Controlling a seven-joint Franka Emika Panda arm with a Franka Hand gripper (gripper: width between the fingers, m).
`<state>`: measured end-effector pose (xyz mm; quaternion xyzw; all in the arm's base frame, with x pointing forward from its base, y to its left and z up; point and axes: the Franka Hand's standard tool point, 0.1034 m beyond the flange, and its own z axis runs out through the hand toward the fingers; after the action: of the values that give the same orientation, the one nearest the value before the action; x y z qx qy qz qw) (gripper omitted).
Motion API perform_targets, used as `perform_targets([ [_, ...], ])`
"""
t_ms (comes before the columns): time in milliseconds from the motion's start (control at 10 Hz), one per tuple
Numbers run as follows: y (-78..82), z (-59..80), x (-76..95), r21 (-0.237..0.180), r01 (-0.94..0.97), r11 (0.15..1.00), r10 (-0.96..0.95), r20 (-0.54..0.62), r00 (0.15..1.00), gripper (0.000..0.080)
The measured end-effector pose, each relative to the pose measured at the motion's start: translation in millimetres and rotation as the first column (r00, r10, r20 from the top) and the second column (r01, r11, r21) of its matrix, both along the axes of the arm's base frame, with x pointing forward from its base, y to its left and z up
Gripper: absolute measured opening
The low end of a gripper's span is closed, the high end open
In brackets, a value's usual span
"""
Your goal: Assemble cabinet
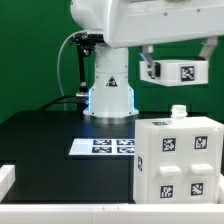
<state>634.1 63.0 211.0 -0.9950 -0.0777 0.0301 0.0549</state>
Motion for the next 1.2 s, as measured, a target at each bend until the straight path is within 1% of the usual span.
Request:
perform_targets([
  [100,4.8,0.3,-0.5,0.001,-0.007,1.0,0.007,0.004,1.0,0.0558],
  [500,3.4,-4.8,-1.9,-0.001,-0.006,1.0,0.006,-0.004,1.0,0.0558],
  [600,6.8,-14.3,-0.4,0.0,-0.01,1.0,0.01,-0.016,1.0,0.0558],
  [700,7.4,-19.4,0.8,0.002,-0.01,1.0,0.01,-0.022,1.0,0.0558],
  [1000,13.0,-30.3,-2.4,0.002,-0.015,1.0,0.015,-0.018,1.0,0.0558],
  [1200,11.6,-37.1,-4.0,0.001,-0.017,1.0,0.017,-0.02,1.0,0.0558],
])
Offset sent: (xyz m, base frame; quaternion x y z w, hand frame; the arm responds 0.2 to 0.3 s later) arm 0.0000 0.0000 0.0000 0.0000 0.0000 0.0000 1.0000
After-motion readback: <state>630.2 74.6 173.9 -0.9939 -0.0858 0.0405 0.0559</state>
